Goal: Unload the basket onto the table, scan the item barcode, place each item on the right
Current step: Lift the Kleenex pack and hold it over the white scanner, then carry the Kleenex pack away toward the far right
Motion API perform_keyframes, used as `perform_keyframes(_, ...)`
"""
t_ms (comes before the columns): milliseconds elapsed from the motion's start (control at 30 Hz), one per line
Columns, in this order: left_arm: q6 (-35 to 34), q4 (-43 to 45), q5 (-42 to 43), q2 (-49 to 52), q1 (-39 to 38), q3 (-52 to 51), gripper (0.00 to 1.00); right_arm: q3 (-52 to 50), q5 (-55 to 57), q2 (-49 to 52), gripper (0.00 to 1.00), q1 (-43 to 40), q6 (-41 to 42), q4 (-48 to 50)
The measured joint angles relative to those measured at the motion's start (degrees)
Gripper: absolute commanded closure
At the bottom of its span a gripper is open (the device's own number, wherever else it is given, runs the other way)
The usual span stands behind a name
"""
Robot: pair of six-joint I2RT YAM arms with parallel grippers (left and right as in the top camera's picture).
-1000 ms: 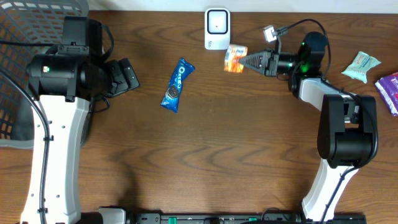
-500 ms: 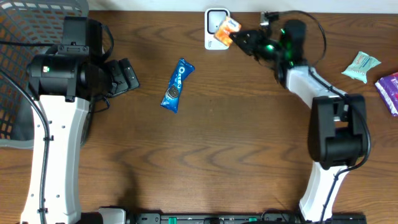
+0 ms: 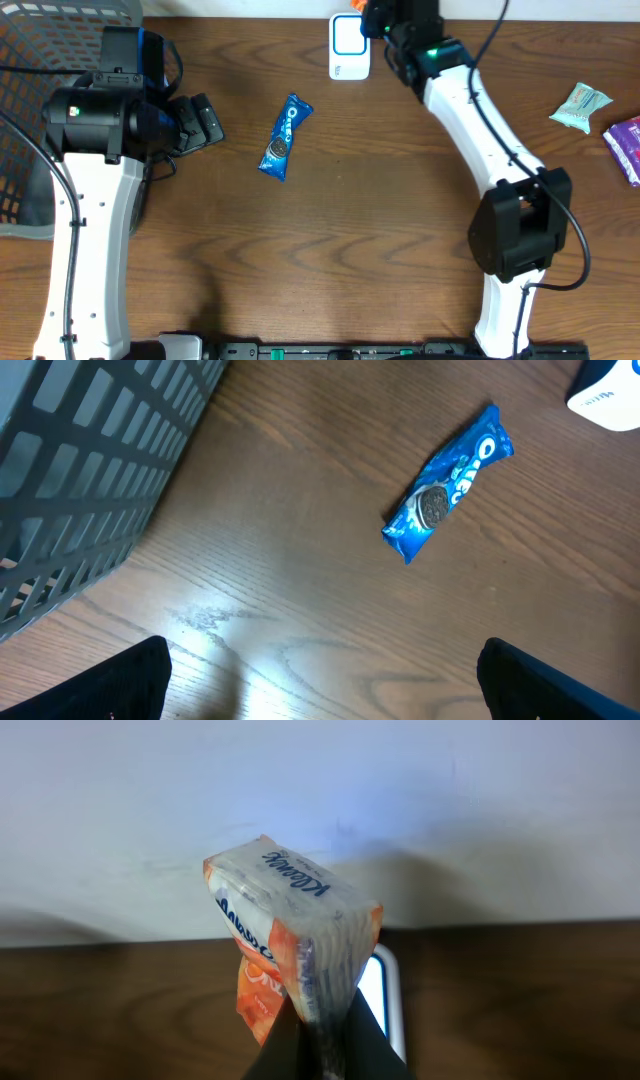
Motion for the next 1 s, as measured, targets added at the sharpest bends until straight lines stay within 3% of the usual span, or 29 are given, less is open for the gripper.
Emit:
perform_keyframes(400, 0.0, 0.0, 0.0, 0.0, 0.0, 0.0, 0.02, 0.0, 10.9, 6.6, 0.99, 2.1, -15.1, 3.3)
perform_keyframes(600, 0.0, 0.0, 0.0, 0.0, 0.0, 0.0, 0.02, 2.6, 11.6, 8.0, 0.99, 2.1, -18.7, -3.8)
perform_keyframes(1000, 0.0, 0.0, 0.0, 0.0, 0.0, 0.0, 0.02, 25.6, 11.1, 20.6, 0.99, 2.1, -19.9, -25.1)
